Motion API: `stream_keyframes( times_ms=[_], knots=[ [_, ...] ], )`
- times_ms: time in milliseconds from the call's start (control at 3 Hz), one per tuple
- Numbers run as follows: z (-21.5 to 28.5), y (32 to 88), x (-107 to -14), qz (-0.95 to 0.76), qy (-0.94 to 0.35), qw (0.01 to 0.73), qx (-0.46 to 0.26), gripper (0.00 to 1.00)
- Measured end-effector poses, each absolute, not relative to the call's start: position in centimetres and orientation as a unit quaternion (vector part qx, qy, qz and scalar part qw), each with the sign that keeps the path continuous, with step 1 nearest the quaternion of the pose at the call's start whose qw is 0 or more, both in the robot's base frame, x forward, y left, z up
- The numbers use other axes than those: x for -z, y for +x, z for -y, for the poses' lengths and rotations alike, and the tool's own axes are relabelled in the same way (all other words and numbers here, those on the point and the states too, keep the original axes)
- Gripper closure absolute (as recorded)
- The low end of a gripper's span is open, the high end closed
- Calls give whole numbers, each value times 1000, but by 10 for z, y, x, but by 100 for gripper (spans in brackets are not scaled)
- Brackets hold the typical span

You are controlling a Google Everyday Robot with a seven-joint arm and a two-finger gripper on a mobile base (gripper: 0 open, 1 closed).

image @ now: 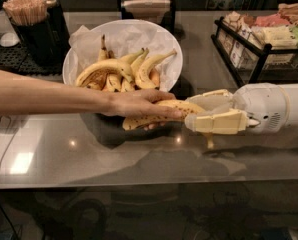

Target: Pick banana from white bowl

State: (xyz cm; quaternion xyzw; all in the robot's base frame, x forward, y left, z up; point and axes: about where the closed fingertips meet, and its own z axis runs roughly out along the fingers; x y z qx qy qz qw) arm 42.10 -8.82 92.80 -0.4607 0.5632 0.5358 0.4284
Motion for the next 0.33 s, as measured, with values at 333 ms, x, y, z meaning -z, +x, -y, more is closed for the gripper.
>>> stream_keyframes(
  times_ms=[333],
  knots=[
    [88, 421, -928, -563, -461, 428, -536, 58]
  ],
)
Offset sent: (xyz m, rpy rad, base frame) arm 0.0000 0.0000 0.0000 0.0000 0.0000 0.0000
